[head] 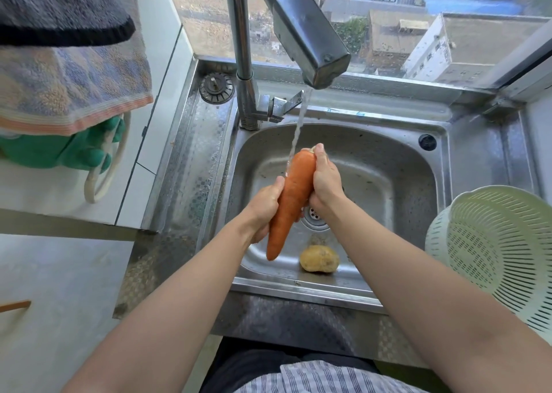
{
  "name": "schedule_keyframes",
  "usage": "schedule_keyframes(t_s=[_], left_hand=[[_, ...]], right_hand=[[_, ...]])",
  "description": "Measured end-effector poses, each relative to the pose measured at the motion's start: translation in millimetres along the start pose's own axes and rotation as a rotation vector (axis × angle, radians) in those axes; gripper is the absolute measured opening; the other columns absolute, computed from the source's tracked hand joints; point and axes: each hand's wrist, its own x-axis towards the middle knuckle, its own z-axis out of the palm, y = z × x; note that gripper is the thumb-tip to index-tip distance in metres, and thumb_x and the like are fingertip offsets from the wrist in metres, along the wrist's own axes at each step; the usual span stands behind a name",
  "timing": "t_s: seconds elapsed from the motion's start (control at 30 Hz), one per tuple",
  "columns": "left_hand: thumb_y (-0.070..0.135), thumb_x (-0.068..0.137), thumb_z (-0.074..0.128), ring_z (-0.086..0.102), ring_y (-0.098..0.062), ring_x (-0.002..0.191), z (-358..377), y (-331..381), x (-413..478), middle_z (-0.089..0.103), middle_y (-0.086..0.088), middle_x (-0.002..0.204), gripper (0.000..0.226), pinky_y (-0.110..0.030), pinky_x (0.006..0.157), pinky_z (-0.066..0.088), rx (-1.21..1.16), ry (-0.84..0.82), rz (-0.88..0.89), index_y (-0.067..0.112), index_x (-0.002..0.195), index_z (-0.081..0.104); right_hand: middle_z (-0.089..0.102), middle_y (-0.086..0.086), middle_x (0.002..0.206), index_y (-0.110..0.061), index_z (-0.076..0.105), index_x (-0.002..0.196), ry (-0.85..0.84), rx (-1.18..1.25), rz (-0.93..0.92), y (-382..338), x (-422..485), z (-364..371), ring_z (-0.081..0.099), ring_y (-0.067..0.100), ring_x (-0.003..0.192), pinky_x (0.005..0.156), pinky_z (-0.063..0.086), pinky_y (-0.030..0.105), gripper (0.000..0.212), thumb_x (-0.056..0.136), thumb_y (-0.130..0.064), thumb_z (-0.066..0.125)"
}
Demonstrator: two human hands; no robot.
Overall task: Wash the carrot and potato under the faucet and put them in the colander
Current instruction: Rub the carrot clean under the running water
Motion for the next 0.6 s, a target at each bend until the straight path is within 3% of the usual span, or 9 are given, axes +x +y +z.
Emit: schedule_keyframes(t_s=[0.07,0.13,0.23,0.33,0.4,0.5,0.6], left_hand=[[0.031,0.106,0.029,0.066,-0.022,0.087,-4,0,-4,0.069,-0.013,0.102,0.040,-0.034,0.072,0.057,-0.088,-0.140,0.002,0.006,0.127,0.053],[0.025,0.105,0.037,0.066,-0.018,0.087,-7,2,-5,0.067,-0.012,0.104,0.034,-0.029,0.065,0.056,-0.112,-0.202,0.035,0.007,0.131,0.049],[0.029,0.104,0.040,0.062,-0.014,0.068,1,7,-2,0.066,-0.011,0.091,0.035,-0.023,0.050,0.050,0.053,-0.071,0.079,0.002,0.122,0.053],[0.043,0.100,0.045,0.057,-0.015,0.054,10,11,5,0.067,-0.010,0.079,0.045,-0.024,0.042,0.045,0.251,0.095,0.082,0.001,0.107,0.061],[0.043,0.100,0.046,0.058,-0.016,0.055,9,11,8,0.068,-0.011,0.081,0.048,-0.024,0.044,0.046,0.236,0.091,0.057,0.000,0.109,0.063],[0.026,0.101,0.044,0.065,-0.015,0.071,0,8,5,0.069,-0.014,0.098,0.037,-0.025,0.056,0.050,0.074,-0.062,0.080,-0.003,0.120,0.058],[0.016,0.098,0.045,0.068,-0.016,0.082,-8,9,0,0.070,-0.011,0.102,0.030,-0.026,0.063,0.052,-0.067,-0.162,0.109,0.000,0.122,0.056]], right_hand=[[0.071,0.017,0.098,-0.010,0.064,0.107,0.071,0.051,0.045,-3,6,-2,0.068,0.028,0.081,0.076,0.060,0.044,0.046,0.097,-0.052,0.046],[0.070,0.020,0.110,-0.006,0.058,0.121,0.113,0.071,0.084,-5,8,-4,0.069,0.029,0.086,0.071,0.060,0.042,0.057,0.096,-0.055,0.046],[0.066,0.015,0.113,-0.011,0.050,0.129,0.147,0.053,0.094,-4,6,-4,0.068,0.027,0.089,0.068,0.058,0.040,0.058,0.096,-0.057,0.041],[0.064,0.015,0.121,-0.013,0.046,0.136,0.144,0.032,0.093,-3,6,-5,0.066,0.029,0.102,0.090,0.056,0.049,0.060,0.096,-0.058,0.040],[0.064,0.015,0.121,-0.013,0.048,0.135,0.144,0.002,0.095,-4,6,-4,0.066,0.027,0.098,0.087,0.056,0.048,0.060,0.096,-0.058,0.040],[0.064,0.013,0.110,-0.011,0.050,0.133,0.152,-0.030,0.089,-13,6,-1,0.065,0.025,0.086,0.075,0.057,0.043,0.059,0.096,-0.057,0.041],[0.065,0.013,0.111,-0.012,0.051,0.130,0.112,-0.060,0.082,-20,7,5,0.067,0.028,0.091,0.082,0.058,0.048,0.057,0.097,-0.057,0.041]])
